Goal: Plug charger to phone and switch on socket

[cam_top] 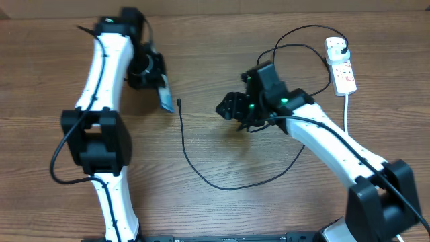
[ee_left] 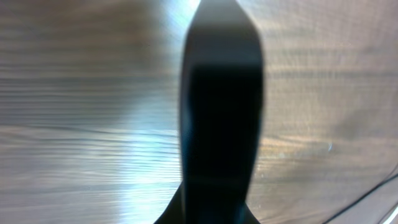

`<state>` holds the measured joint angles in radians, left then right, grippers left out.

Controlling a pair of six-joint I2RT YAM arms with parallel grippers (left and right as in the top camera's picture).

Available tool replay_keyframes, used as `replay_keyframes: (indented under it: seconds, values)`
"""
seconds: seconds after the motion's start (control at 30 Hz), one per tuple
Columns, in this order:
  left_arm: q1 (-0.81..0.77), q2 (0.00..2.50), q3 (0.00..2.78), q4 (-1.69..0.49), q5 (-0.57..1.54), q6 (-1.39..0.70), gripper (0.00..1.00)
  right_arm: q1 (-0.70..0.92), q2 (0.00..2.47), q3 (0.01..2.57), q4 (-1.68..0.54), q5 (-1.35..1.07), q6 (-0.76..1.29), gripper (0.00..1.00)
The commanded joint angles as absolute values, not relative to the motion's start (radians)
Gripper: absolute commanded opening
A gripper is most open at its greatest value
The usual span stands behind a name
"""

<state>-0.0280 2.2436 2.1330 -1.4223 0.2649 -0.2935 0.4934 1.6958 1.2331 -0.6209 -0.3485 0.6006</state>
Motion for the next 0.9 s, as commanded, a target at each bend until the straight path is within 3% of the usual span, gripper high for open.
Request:
replay_keyframes:
  seconds: [0.0, 0.3, 0.73, 0.87]
  values:
    - [0.033, 2.227, 2.209, -1.455, 0.207, -0.348, 0.04, 0.545, 1.771, 1.346, -0.616, -0.36, 0.557, 0.65]
    - [0.09, 2.227, 2.207, -1.526, 0.111, -0.349, 0.04, 0.685, 2.03, 1.654, -0.757, -0.171, 0.47, 0.63]
    - [0.118, 2.227, 2.207, -1.547, 0.061, -0.371, 0.04, 0.692, 2.316, 2.04, -0.892, -0.093, 0.351, 0.58]
    - [0.118, 2.227, 2.207, -1.548, 0.071, -0.37, 0.04, 0.693, 2.368, 2.061, -0.846, -0.091, 0.35, 0.57]
